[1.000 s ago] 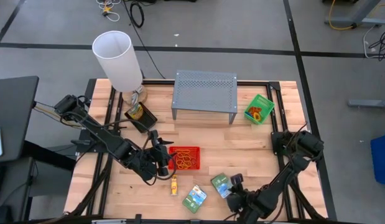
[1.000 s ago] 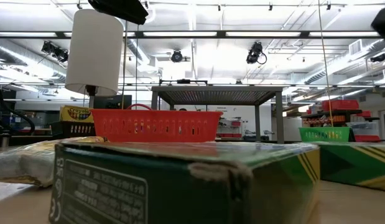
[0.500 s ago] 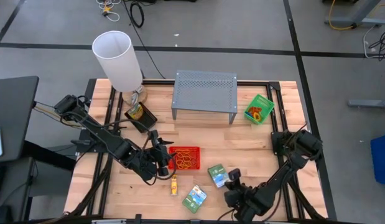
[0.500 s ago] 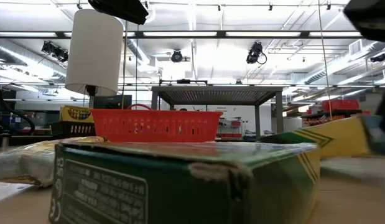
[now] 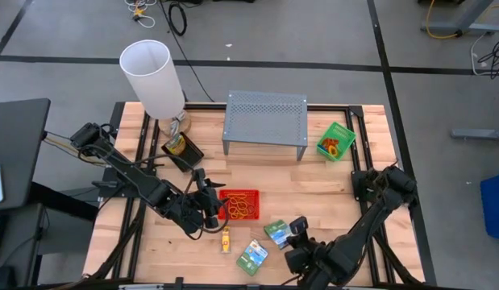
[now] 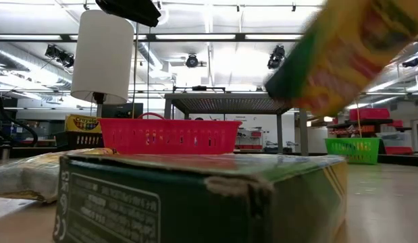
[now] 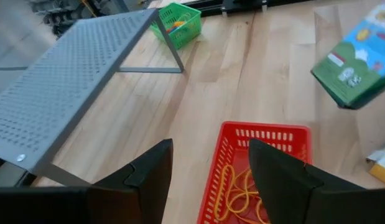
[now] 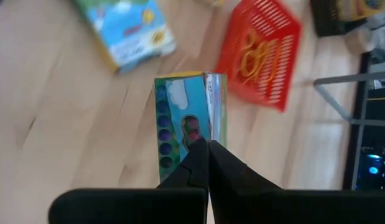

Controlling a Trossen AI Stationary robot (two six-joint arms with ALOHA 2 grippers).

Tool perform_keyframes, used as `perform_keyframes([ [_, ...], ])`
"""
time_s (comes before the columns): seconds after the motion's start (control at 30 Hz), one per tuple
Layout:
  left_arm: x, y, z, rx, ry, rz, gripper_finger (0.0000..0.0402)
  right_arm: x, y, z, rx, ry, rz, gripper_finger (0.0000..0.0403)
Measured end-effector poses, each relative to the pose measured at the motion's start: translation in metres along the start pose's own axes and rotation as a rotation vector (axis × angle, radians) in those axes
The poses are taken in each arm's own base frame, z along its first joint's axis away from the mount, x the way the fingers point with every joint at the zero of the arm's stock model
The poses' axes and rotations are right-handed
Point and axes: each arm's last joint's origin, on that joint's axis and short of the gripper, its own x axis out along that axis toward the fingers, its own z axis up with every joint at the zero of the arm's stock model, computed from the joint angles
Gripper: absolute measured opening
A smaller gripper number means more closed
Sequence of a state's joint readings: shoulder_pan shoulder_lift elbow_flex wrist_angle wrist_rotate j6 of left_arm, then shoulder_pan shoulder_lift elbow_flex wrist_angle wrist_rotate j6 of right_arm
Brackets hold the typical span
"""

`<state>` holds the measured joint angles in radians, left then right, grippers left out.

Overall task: Pick & Place Office Desk Supplies
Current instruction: Put the crayons box into the black bin

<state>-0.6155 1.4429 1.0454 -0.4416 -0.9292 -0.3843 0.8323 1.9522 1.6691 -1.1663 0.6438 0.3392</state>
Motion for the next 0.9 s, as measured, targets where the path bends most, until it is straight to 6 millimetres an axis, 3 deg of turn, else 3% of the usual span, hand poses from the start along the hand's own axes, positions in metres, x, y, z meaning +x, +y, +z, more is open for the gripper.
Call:
perform_keyframes([
  [0.2, 0.000, -0.004, -0.001, 0.022, 0.056, -0.145, 0.0215, -0.014, -0.027, 0.019, 0.018, -0.032, 0.026, 0.0000],
  [0.47, -0.005, -0.022, 0.004, 0.071, 0.000, -0.319, 0.0217, -0.012, -0.059, 0.034, 0.069, -0.037, 0.087, 0.0000],
  [0.63, 0.010, -0.043, -0.003, 0.100, -0.003, -0.374, 0.0229, -0.008, -0.073, 0.038, 0.065, -0.033, 0.081, 0.0000],
  [0.9, 0.039, -0.069, -0.017, 0.128, -0.037, -0.276, 0.0246, 0.003, -0.089, 0.038, 0.049, -0.003, 0.096, 0.0000],
])
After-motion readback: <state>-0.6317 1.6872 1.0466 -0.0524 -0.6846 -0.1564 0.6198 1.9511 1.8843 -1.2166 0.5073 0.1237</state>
